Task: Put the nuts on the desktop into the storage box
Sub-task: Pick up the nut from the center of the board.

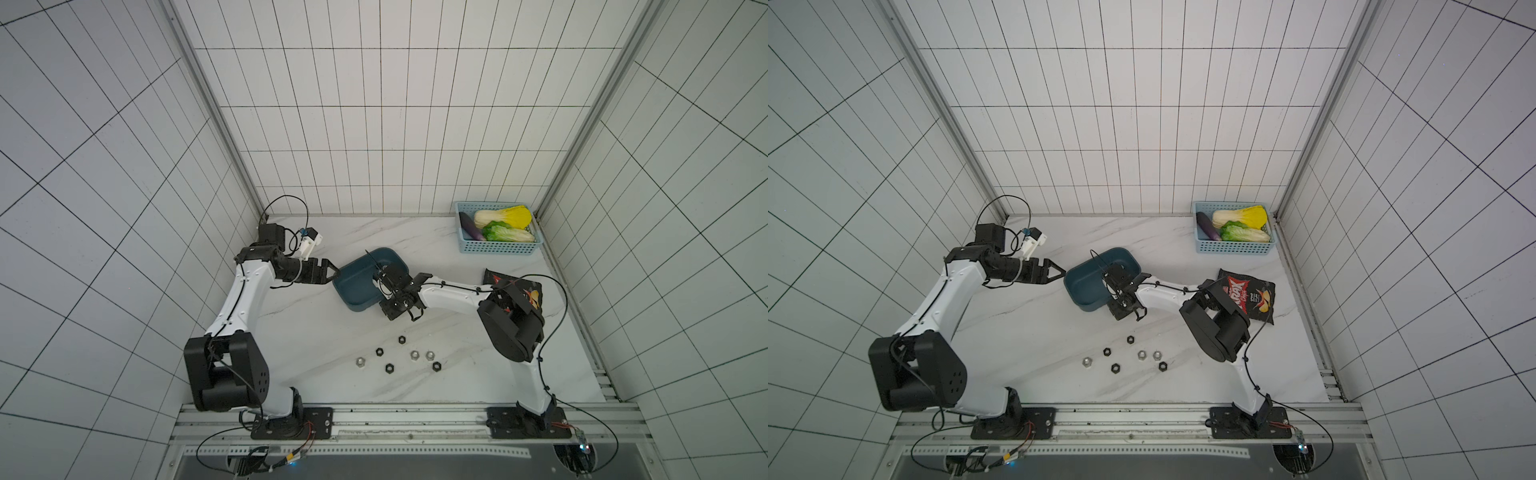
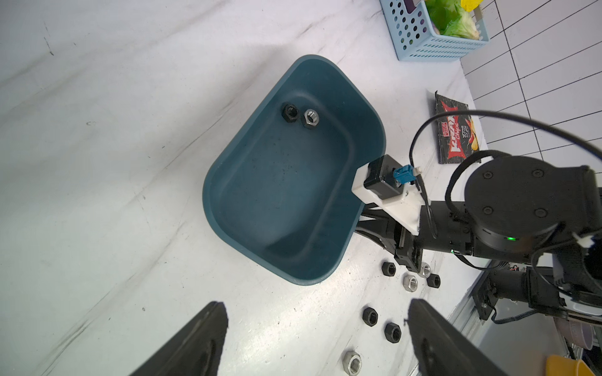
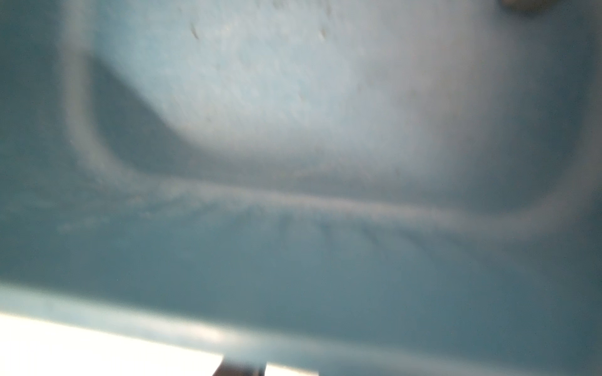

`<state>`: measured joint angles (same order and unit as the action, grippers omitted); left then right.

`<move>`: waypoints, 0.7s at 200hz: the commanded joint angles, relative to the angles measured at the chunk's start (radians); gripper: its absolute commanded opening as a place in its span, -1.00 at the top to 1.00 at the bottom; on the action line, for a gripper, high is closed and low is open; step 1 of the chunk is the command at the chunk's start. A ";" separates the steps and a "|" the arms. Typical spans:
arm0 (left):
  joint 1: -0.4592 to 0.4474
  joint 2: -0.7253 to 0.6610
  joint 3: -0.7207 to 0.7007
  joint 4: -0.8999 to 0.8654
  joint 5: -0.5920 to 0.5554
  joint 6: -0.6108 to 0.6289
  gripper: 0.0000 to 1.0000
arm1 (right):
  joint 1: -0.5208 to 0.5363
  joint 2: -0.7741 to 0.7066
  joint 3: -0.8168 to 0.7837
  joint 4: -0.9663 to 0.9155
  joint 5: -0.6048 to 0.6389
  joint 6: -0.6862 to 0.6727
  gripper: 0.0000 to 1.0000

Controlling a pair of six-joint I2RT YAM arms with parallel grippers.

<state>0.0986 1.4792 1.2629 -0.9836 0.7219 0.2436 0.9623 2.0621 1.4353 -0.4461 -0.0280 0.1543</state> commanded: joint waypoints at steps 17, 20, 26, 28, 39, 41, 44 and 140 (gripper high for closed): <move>-0.025 -0.018 -0.011 0.024 -0.017 0.010 -0.82 | -0.013 -0.020 0.020 -0.070 -0.015 0.017 0.57; -0.025 -0.018 -0.010 0.024 -0.018 0.010 -0.81 | -0.013 -0.019 0.023 -0.070 -0.015 0.020 0.56; -0.027 -0.020 -0.010 0.024 -0.019 0.010 -0.81 | -0.014 -0.017 0.028 -0.072 -0.014 0.023 0.55; -0.027 -0.021 -0.010 0.025 -0.019 0.010 -0.81 | -0.015 -0.016 0.029 -0.074 -0.015 0.023 0.55; -0.028 -0.024 -0.011 0.023 -0.022 0.010 -0.81 | -0.014 -0.016 0.040 -0.092 -0.018 0.023 0.60; -0.028 -0.025 -0.012 0.022 -0.021 0.010 -0.81 | -0.015 -0.016 0.043 -0.096 -0.017 0.025 0.60; -0.028 -0.026 -0.012 0.021 -0.021 0.010 -0.82 | -0.014 -0.017 0.048 -0.107 -0.016 0.026 0.60; -0.242 0.009 0.102 -0.030 0.175 -0.065 -0.80 | -0.006 -0.554 -0.267 0.131 0.069 -0.071 0.58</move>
<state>-0.0734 1.4796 1.2972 -1.0084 0.8040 0.2138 0.9550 1.6314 1.2480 -0.4313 -0.0006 0.1467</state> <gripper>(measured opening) 0.898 0.240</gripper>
